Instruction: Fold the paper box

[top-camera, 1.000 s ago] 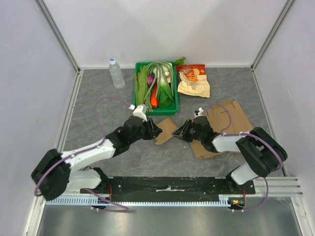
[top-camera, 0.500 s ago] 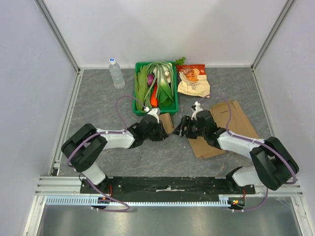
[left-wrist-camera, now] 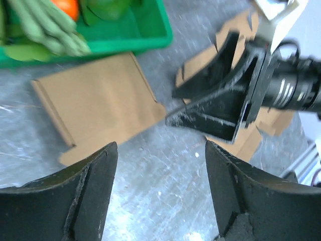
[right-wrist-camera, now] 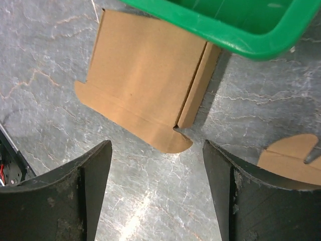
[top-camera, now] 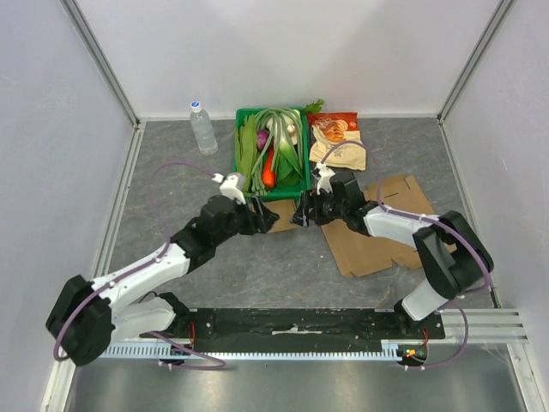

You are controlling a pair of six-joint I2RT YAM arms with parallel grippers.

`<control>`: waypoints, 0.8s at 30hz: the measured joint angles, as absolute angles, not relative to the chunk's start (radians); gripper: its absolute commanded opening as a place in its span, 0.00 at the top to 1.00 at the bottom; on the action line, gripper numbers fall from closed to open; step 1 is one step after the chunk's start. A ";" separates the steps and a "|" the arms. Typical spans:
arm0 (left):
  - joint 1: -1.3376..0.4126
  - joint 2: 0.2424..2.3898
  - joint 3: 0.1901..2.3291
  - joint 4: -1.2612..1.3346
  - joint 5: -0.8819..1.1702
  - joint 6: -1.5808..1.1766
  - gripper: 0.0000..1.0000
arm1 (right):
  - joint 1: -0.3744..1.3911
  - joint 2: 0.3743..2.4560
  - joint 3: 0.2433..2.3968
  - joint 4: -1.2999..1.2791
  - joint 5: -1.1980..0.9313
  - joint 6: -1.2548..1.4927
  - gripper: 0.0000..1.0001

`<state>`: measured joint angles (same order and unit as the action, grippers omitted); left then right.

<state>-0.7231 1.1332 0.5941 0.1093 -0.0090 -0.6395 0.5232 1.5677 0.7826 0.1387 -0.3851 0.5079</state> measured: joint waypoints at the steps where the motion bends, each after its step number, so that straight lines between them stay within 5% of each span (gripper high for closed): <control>1: -0.699 1.107 0.585 0.110 -0.010 -0.640 0.24 | 0.523 1.594 0.784 0.150 -0.393 0.508 0.23; 15: -0.518 1.438 0.479 0.298 0.090 -0.650 0.42 | 0.523 1.742 0.821 0.275 -0.443 0.500 0.43; 24: -0.511 1.499 0.466 0.413 0.124 -0.669 0.59 | 0.513 1.791 0.815 0.319 -0.445 0.502 0.65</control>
